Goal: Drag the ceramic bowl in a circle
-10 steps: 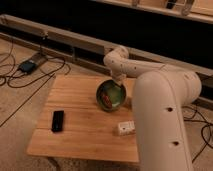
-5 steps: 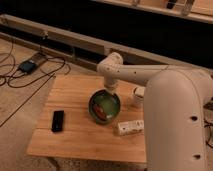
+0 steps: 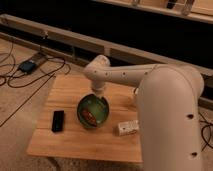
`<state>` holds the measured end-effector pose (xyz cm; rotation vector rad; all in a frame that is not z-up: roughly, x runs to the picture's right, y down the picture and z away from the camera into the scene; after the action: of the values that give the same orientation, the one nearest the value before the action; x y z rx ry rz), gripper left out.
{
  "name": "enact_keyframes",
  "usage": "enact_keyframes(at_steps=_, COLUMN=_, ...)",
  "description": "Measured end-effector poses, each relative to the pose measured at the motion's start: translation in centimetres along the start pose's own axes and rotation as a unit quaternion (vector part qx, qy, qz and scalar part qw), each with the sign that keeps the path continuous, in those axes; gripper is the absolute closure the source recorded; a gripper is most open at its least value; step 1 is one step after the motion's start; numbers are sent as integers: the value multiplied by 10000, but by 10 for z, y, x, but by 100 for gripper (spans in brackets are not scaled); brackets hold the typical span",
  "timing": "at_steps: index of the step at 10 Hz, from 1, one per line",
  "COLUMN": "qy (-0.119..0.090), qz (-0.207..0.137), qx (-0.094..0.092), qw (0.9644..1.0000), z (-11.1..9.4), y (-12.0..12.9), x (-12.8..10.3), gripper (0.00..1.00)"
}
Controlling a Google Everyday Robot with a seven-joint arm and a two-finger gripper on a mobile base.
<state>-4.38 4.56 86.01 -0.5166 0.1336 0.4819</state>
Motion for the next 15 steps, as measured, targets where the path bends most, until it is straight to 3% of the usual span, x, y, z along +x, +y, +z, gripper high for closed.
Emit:
enact_keyframes(at_steps=2, qy=-98, qz=-179, qx=18, qw=9998, z=-3, y=15, x=-32, gripper=100)
enact_keyframes(at_steps=4, qy=-160, qz=-144, qx=43, qw=9998, z=-1, y=18, x=-57, gripper=100)
enact_keyframes(at_steps=9, qy=-188, qz=443, qx=426, qw=9979, z=0, y=-39, x=-96, gripper=100)
enact_keyframes(at_steps=12, qy=-155, qz=779, qx=719, qw=9942, z=-3, y=-84, x=-100, gripper=100)
enact_keyframes(at_steps=15, qy=40, qz=1072, qx=1040, qw=9888, z=1, y=-133, x=-72, gripper=100)
